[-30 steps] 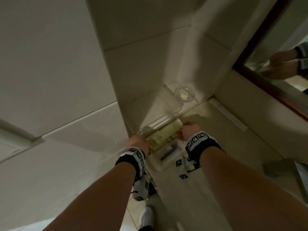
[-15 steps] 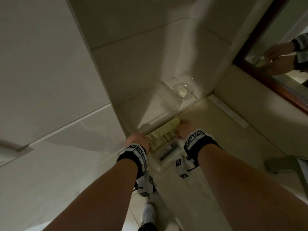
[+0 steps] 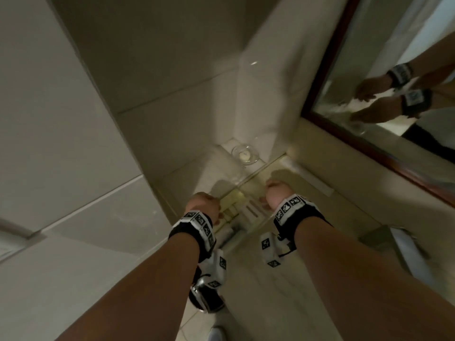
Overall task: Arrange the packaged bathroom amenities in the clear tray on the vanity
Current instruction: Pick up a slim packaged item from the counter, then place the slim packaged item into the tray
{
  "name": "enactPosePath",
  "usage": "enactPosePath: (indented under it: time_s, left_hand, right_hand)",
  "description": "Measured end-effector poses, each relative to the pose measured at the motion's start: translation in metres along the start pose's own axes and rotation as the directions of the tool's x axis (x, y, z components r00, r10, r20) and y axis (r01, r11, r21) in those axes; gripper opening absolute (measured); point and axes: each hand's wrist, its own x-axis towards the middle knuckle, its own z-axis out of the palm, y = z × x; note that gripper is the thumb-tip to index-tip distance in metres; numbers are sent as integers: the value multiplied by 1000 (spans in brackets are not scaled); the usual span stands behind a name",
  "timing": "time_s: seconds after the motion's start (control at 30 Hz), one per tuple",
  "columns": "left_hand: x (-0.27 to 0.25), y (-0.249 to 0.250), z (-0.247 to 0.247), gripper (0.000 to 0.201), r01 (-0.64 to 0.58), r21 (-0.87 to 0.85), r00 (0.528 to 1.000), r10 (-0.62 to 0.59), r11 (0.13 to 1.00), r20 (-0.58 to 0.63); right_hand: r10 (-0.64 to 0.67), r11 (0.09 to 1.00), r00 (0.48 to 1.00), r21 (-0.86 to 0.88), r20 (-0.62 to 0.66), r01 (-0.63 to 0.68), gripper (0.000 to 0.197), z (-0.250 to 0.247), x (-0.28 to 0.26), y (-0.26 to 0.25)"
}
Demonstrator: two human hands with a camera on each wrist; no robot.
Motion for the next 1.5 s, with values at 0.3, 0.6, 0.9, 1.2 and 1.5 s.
enactPosePath:
  time_s: [0.3, 0.6, 0.9, 1.2, 1.5]
  left_hand:
    - [-111, 110, 123, 17, -310, -54, 889, 309, 949, 338]
    - [-271, 144, 290, 15, -426, -85, 676, 379, 901, 632]
    - [-428, 83, 454, 25, -499, 52, 451, 208, 865, 868]
    - [-490, -32, 596, 13, -550, 247, 411, 1, 798, 912]
    - [-476, -100, 650, 16, -391, 487, 582, -200, 781, 788]
  right_hand:
    - [125, 849, 959, 527, -256, 30, 31, -185, -91, 36]
    - [242, 785, 831, 604, -501, 135, 15, -352, -243, 158]
    - [544, 626, 535, 738, -646, 253, 31, -436, -392, 343]
    - [783, 520, 324, 845, -531, 127, 29, -452, -471, 531]
    - [719, 635, 464, 218, -517, -741, 19, -423, -452, 618]
